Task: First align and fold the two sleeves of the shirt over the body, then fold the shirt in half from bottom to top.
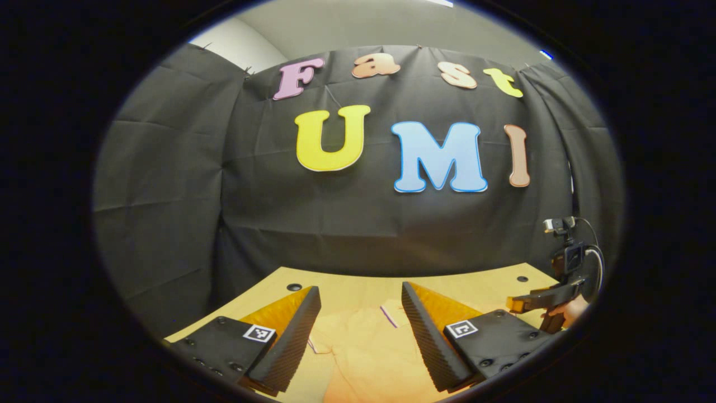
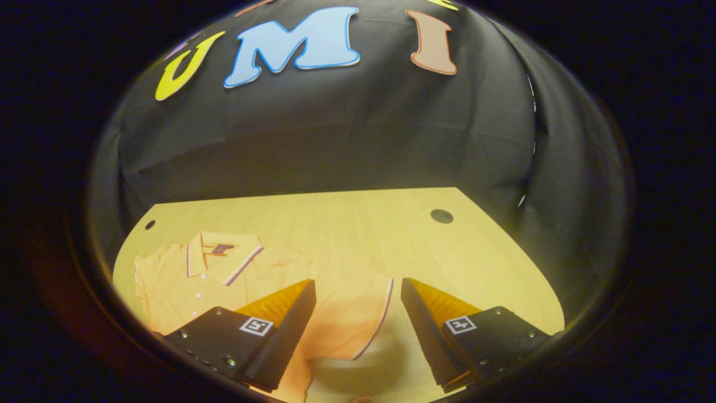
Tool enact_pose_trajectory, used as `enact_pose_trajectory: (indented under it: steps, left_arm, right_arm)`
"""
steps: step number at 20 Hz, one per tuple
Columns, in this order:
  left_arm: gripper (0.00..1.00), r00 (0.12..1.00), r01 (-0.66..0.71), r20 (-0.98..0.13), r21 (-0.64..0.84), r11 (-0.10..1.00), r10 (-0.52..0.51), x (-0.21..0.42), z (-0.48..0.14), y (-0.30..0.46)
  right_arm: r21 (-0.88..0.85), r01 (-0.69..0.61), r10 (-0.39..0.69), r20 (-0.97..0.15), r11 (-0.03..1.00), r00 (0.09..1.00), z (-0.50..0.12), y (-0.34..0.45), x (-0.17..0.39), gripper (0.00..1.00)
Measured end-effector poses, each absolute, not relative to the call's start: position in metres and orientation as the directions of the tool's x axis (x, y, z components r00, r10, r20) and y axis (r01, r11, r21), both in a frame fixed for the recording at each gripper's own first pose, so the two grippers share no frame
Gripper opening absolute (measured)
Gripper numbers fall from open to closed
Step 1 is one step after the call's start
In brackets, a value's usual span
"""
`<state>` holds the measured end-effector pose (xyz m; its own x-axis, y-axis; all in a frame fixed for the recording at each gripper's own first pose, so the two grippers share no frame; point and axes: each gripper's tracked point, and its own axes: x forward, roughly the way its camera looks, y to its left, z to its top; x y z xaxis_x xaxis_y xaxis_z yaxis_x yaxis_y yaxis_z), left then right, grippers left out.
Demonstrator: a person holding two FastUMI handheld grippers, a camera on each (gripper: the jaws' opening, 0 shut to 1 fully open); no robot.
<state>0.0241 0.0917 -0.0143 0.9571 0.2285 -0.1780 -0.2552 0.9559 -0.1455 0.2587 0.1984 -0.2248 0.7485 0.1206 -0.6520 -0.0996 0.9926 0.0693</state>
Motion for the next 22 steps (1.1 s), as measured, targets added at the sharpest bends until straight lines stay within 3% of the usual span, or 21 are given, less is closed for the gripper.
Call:
enact_pose_trajectory:
  steps: [13,14,16,17,18,20,22]
  left_arm:
    - [0.95,0.943,-0.288,-0.217,-0.151,0.946,0.252,0.014,-0.021,0.092]
    - [0.95,0.942,-0.289,-0.219,-0.147,0.946,0.254,0.014,-0.021,0.092]
    - [0.98,0.941,-0.291,-0.221,-0.143,0.946,0.256,0.014,-0.021,0.094]
    - [0.98,0.941,-0.291,-0.221,-0.142,0.946,0.256,0.014,-0.021,0.094]
    - [0.98,0.940,-0.293,-0.221,-0.141,0.946,0.258,0.014,-0.021,0.093]
    - [0.98,0.941,-0.293,-0.220,-0.140,0.946,0.259,0.014,-0.021,0.094]
    - [0.98,0.940,-0.294,-0.220,-0.140,0.946,0.259,0.013,-0.021,0.093]
  right_arm:
    - [0.091,-0.018,0.084,-0.799,0.996,0.595,-0.296,0.191,0.269,0.96]
    - [0.086,-0.016,0.079,-0.800,0.996,0.595,-0.297,0.189,0.269,0.91]
    - [0.099,-0.014,0.089,-0.805,0.995,0.587,-0.294,0.189,0.269,0.72]
    - [0.105,-0.017,0.095,-0.810,0.994,0.579,-0.296,0.189,0.269,0.72]
    - [0.109,-0.019,0.100,-0.807,0.994,0.582,-0.295,0.191,0.269,0.52]
    - [0.113,-0.045,0.118,-0.806,0.993,0.580,-0.297,0.192,0.269,0.48]
    - [0.118,-0.047,0.124,-0.806,0.992,0.578,-0.295,0.194,0.269,0.13]
